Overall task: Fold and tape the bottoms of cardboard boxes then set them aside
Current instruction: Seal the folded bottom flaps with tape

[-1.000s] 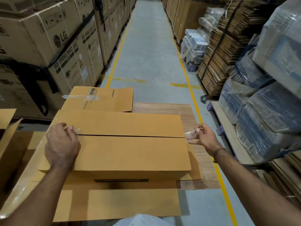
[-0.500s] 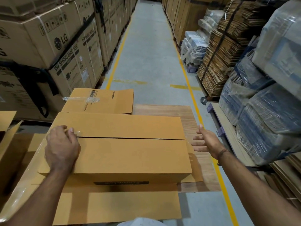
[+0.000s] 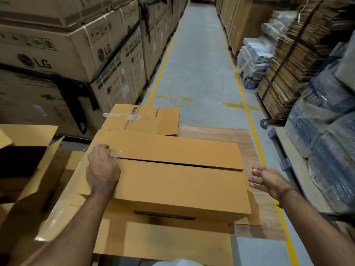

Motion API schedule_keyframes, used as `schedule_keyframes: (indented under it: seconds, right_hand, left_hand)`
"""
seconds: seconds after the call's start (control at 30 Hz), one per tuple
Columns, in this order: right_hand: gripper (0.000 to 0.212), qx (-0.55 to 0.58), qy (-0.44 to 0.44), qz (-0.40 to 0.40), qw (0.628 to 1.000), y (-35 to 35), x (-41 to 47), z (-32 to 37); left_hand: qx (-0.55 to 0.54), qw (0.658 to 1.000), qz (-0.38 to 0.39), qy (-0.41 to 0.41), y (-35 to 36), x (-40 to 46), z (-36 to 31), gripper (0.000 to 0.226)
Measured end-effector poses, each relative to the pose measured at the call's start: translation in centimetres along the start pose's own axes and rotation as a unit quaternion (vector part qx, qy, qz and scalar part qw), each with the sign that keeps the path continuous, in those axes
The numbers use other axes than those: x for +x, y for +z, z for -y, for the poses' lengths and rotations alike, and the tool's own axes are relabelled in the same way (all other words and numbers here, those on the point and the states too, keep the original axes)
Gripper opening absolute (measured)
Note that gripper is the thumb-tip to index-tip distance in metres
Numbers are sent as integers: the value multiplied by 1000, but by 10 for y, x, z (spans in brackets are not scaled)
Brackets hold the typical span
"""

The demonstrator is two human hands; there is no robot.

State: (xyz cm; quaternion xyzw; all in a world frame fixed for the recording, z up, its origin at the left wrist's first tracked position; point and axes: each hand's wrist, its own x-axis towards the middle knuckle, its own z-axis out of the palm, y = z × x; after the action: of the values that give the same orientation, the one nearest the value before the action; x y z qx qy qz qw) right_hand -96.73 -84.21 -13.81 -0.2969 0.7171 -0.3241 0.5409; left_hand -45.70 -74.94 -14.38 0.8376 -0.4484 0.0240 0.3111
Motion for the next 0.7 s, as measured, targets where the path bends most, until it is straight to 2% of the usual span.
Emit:
schedule_keyframes:
  seconds: [0.13,0.23,0.33,0.4,0.47,0.53,0.6,0.7]
  right_hand:
    - [21,109,32,42,993,-2,-1,8]
    - [27,145,32,12,989,3,-3,24]
    - [23,45,-42,-110,992,23,-6,35]
    - [16,-45,-124,-181,975,48,-15,41]
    - [14,-165,-198,-216,942,80,-30,49]
    - [13,-278,-263,-262,886,116,-47,57]
    - [13,-341,-340,-276,832,154,-60,60]
    - [16,-379,-385,-218,813,207,-76,55]
  left_hand:
    - [-10,999,27,24,-1,1,6,28]
    - [-5,997,59,42,-3,3,14,39]
    - [-19,996,72,46,-3,6,19,40]
    - [-38,995,77,40,-4,8,23,35]
    - [-57,995,79,35,-5,11,25,26]
    - [-64,994,80,31,-7,13,26,20]
    - [-52,994,74,54,-8,14,28,16]
    - [-28,991,58,118,-5,13,32,14]
